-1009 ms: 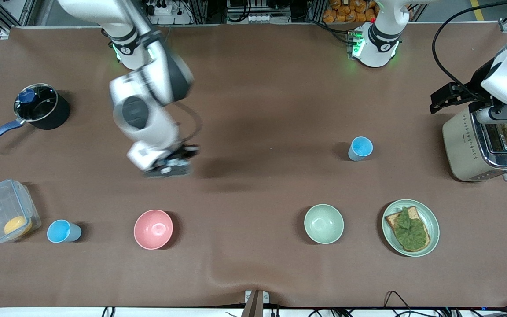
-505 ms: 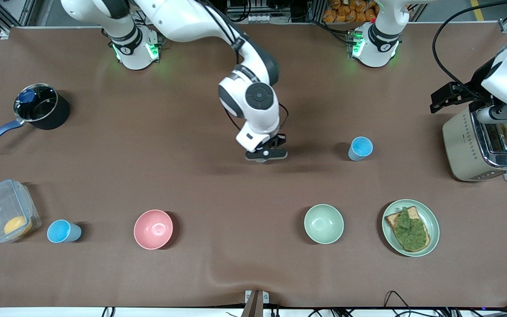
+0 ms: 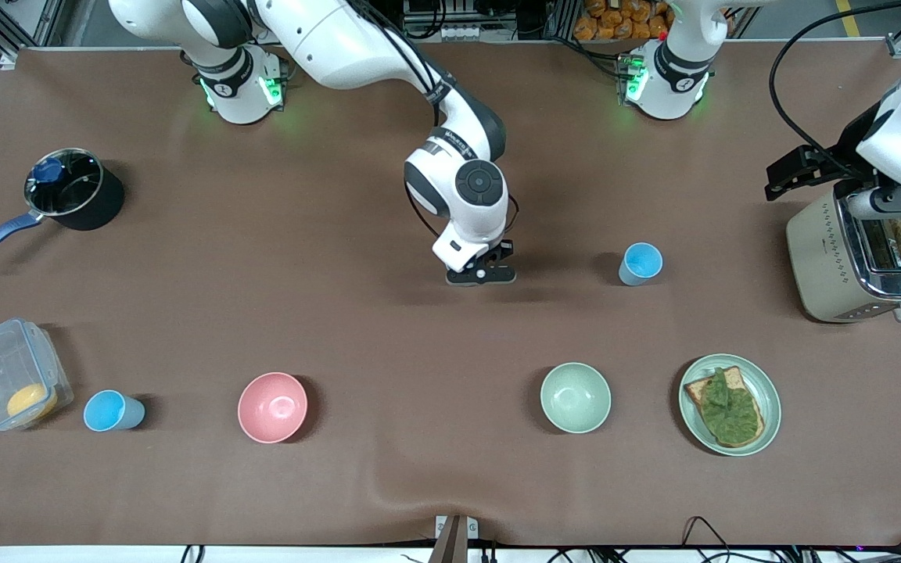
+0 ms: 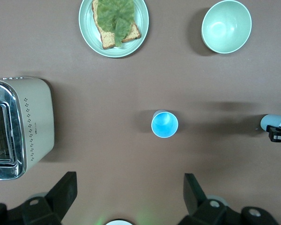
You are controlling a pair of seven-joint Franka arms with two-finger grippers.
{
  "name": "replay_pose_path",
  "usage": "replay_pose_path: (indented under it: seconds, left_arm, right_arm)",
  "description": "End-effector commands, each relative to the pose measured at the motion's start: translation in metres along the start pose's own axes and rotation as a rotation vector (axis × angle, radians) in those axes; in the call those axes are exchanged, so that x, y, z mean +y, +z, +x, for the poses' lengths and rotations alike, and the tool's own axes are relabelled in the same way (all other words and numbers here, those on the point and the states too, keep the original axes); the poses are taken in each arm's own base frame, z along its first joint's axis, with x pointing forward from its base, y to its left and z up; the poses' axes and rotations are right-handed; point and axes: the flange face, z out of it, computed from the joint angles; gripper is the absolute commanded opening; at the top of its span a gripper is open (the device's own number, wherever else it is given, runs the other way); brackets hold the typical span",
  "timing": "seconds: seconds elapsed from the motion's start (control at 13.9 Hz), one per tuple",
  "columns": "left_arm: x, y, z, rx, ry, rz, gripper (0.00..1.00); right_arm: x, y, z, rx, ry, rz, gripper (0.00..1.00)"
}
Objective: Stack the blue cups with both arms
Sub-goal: 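Carry the blue cup with the right gripper toward the table's middle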
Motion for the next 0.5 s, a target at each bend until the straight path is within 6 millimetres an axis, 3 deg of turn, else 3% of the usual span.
replay_pose_path:
  seconds: [0.0, 0.14, 0.36, 0.43]
  left_arm:
    - [0.0, -0.006, -0.005, 0.002, -0.005, 0.014, 1.0]
    - [0.0, -0.006, -0.005, 0.0, -0.006, 0.012, 1.0]
    - [0.001, -0.007, -0.006, 0.003, -0.005, 0.011, 1.0]
    - [0.003, -0.007, -0.006, 0.003, -0.009, 0.011, 1.0]
  right_arm:
    - [-0.006, -0.017, -0.002, -0.01, 0.04, 0.007, 1.0]
    - [-0.002, -0.035, -0.005, -0.048, 0.04, -0.029, 1.0]
    - [0.005, -0.111, -0.005, -0.043, 0.043, -0.021, 1.0]
    - [0.015, -0.146, -0.001, -0.015, 0.059, 0.0, 1.0]
